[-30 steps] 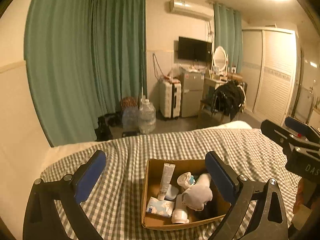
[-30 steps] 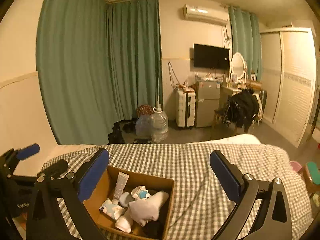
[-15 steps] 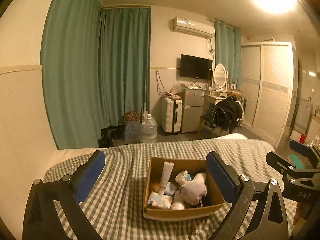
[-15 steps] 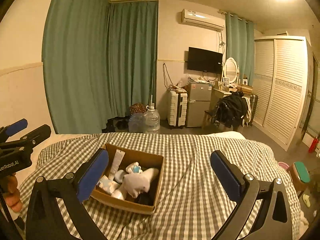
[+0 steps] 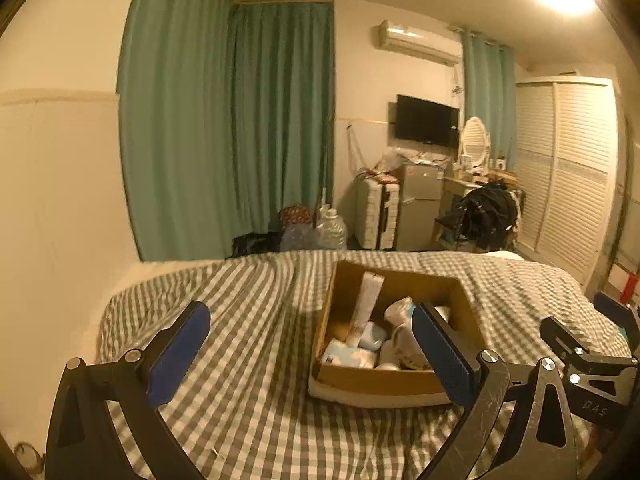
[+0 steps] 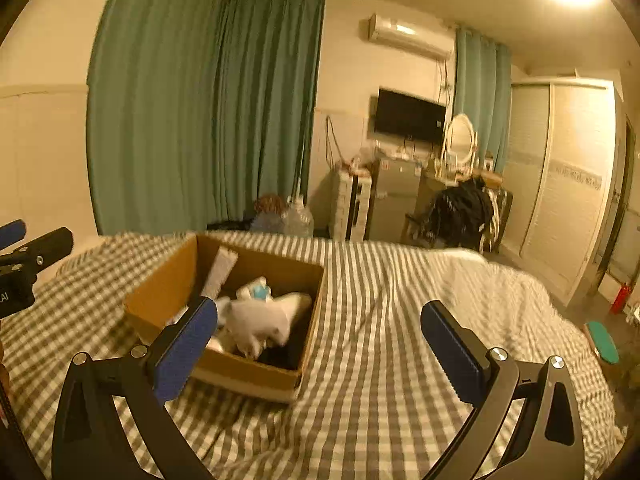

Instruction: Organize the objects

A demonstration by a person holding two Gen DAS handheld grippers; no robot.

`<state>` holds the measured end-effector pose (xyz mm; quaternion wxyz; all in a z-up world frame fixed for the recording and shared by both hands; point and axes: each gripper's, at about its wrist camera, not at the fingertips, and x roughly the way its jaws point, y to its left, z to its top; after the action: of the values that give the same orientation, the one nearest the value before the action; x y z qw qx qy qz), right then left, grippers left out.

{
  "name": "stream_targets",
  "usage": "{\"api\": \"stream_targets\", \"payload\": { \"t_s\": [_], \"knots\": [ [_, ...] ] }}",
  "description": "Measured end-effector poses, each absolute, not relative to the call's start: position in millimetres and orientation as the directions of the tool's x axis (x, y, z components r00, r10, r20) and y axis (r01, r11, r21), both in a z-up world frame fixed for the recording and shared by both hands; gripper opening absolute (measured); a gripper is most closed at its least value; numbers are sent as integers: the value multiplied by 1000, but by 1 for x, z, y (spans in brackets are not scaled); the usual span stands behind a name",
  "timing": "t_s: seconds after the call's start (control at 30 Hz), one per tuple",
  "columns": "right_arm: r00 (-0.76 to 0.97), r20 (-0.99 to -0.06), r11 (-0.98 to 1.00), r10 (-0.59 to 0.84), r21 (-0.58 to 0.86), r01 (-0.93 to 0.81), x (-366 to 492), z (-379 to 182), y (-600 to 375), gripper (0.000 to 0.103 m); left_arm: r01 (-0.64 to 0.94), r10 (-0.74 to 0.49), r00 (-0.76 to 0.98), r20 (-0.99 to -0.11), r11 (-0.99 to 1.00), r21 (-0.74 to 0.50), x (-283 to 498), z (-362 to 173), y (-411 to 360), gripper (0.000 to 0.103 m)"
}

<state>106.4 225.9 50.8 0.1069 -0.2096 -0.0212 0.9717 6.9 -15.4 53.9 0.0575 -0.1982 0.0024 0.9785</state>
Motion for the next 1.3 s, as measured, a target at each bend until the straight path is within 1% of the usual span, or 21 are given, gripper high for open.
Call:
{"api": "stream_targets", "payload": {
  "t_s": [0.1,0.27,0.7,1.3],
  "knots": [
    [-876,-440,-979,200,-63,-192,99,42,230,102,-124,123,-899,-421,-992,-24,1,43,-15,103],
    [-875,-431,-976,218,-80,-203,102,41,229,102,-133,120,-891,-437,-991,-2,-1,37,-9,103],
    [-874,-434,-976,219,-85,-202,103,42,227,102,-151,118,-895,-431,-988,42,2,34,0,103],
    [-866,-452,-977,213,-81,-198,101,38,226,102,-162,123,-891,-437,-986,51,1,31,1,103]
  ]
}}
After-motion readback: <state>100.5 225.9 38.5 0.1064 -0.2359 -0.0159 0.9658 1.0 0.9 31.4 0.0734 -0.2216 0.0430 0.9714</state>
